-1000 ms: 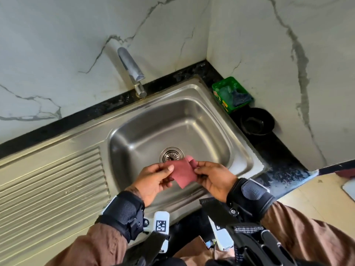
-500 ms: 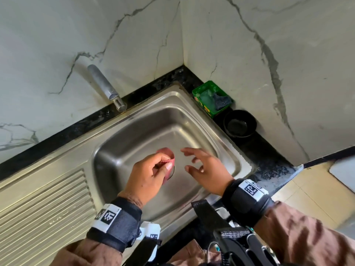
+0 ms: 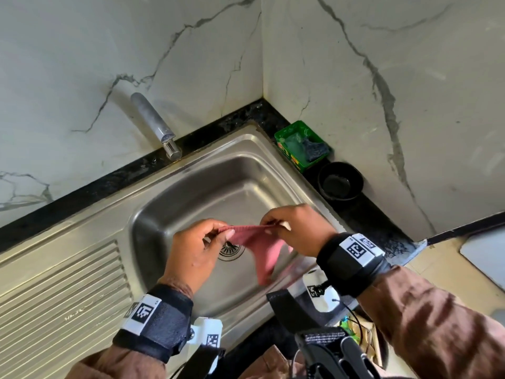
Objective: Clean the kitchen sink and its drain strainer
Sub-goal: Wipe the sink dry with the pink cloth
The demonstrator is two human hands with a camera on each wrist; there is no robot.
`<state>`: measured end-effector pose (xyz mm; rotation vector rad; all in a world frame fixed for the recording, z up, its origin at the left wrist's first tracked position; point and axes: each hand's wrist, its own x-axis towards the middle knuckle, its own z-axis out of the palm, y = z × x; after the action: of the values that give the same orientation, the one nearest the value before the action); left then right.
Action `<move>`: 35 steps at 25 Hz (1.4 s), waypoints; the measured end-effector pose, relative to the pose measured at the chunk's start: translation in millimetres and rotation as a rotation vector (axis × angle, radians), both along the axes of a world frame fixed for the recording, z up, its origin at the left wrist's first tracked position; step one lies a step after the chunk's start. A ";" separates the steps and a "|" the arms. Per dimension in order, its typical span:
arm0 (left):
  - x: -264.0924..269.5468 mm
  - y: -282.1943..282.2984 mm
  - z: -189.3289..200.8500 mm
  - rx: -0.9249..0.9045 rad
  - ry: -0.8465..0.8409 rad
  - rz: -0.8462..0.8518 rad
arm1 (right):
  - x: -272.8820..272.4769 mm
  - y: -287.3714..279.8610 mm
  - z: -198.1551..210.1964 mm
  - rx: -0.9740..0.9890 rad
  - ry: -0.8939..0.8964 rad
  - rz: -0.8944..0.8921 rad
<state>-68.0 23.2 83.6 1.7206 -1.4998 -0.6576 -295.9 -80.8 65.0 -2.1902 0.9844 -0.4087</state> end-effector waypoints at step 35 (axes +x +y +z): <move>-118.6 -205.5 -128.8 0.481 1.084 0.396 | -142.7 73.6 -69.5 0.107 -0.080 -0.764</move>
<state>-186.6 -182.3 -45.2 1.4704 -0.2497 -1.4814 -438.6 -7.2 -4.4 -1.6180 1.7351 -0.7562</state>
